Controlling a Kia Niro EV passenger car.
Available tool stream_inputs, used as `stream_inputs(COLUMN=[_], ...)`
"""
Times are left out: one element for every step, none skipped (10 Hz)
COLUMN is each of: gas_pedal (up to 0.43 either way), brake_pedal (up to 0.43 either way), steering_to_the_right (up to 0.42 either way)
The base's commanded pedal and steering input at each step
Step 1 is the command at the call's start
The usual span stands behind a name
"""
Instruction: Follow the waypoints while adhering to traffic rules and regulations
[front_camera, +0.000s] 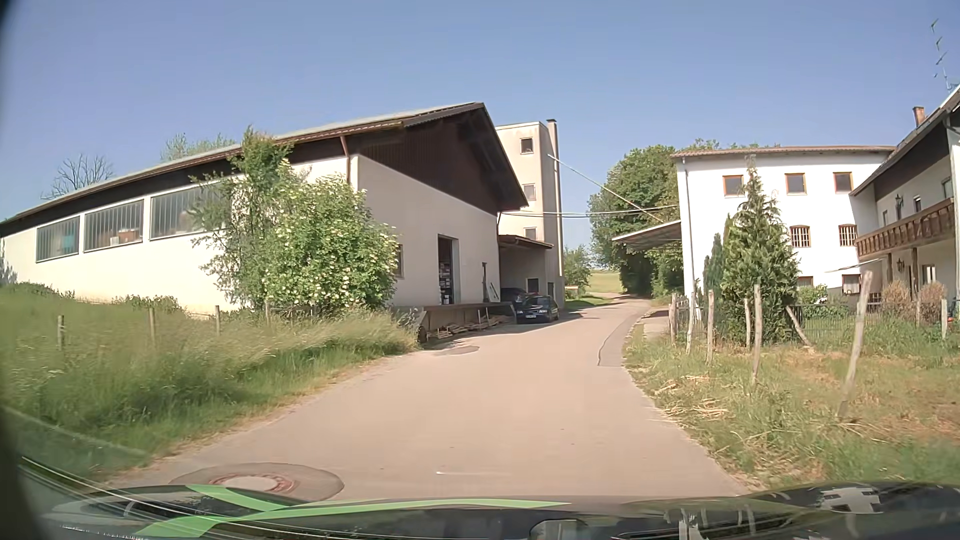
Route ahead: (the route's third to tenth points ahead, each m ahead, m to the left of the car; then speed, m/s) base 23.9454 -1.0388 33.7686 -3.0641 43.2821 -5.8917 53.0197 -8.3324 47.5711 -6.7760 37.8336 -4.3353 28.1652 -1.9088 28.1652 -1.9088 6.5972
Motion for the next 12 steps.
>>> stream_inputs(gas_pedal=[0.11,0.11,0.11,0.11,0.11,0.11,0.11,0.098,0.098,0.087,0.087,0.079], brake_pedal=[0.0,0.0,0.0,0.0,0.0,0.0,0.0,0.0,0.0,0.0,0.0,0.0], steering_to_the_right=[0.01,0.012,0.014,0.02,0.025,0.03,0.03,0.03,0.03,0.03,0.03,0.03])
